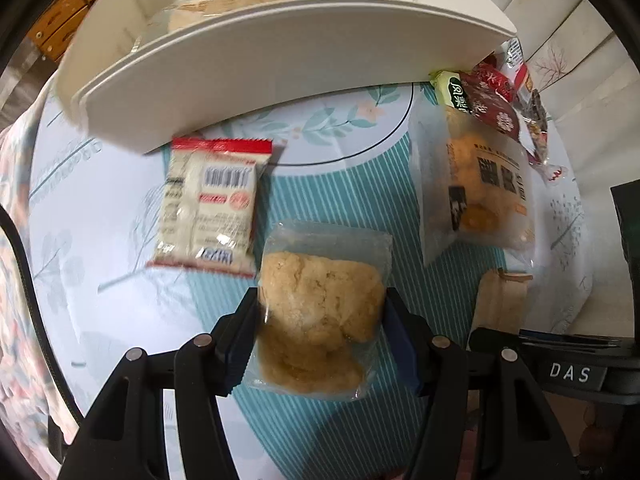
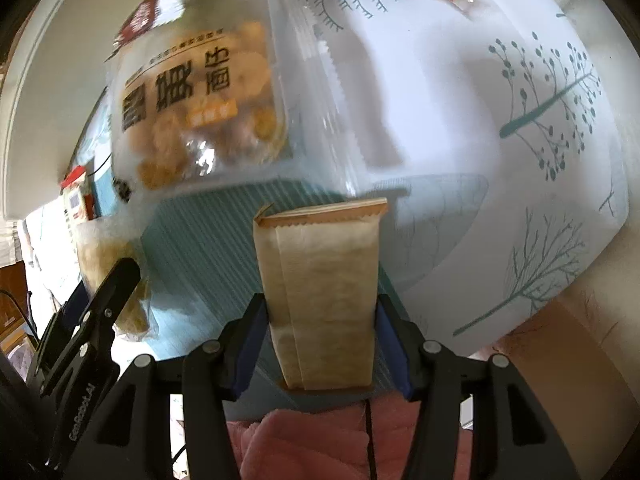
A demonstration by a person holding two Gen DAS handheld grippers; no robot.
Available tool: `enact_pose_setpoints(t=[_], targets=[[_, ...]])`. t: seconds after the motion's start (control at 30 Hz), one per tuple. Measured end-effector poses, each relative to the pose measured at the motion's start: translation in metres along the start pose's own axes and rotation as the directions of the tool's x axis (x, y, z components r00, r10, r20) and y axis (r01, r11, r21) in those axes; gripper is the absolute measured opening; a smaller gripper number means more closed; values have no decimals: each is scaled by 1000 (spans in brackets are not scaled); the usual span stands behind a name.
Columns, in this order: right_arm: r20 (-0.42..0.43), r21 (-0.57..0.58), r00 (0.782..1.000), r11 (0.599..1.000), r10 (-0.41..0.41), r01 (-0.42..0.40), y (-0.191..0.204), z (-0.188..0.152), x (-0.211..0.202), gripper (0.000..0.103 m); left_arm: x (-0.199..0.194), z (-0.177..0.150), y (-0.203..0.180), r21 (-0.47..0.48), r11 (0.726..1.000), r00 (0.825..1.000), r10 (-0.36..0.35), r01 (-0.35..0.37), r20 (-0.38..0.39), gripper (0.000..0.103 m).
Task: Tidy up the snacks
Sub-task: 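Grasp the tan paper-wrapped bar with the right tool while the left grasps the biscuit bag, then lower the biscuit bag into the tray with the left tool while the right drops the tan bar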
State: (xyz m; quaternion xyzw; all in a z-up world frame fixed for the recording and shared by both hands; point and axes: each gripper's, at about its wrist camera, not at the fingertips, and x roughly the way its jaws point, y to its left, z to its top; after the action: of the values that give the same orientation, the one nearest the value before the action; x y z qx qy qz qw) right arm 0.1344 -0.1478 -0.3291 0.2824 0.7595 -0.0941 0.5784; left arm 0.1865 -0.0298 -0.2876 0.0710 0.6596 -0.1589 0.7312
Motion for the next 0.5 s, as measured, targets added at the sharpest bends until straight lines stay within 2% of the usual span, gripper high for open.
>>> enact_pose_setpoints(t=[0.23, 0.4, 0.5], targets=[[130, -51, 991, 998, 39, -32, 4, -42, -20, 54, -28, -32, 6, -43, 999, 1000, 2, -2, 1, 58], [225, -96, 972, 994, 68, -47, 16, -69, -49, 54, -59, -51, 9, -59, 998, 1000, -1, 2, 23, 58], [284, -113, 955, 992, 83, -53, 20, -76, -66, 54, -78, -55, 19, -90, 996, 999, 21, -19, 26, 58]])
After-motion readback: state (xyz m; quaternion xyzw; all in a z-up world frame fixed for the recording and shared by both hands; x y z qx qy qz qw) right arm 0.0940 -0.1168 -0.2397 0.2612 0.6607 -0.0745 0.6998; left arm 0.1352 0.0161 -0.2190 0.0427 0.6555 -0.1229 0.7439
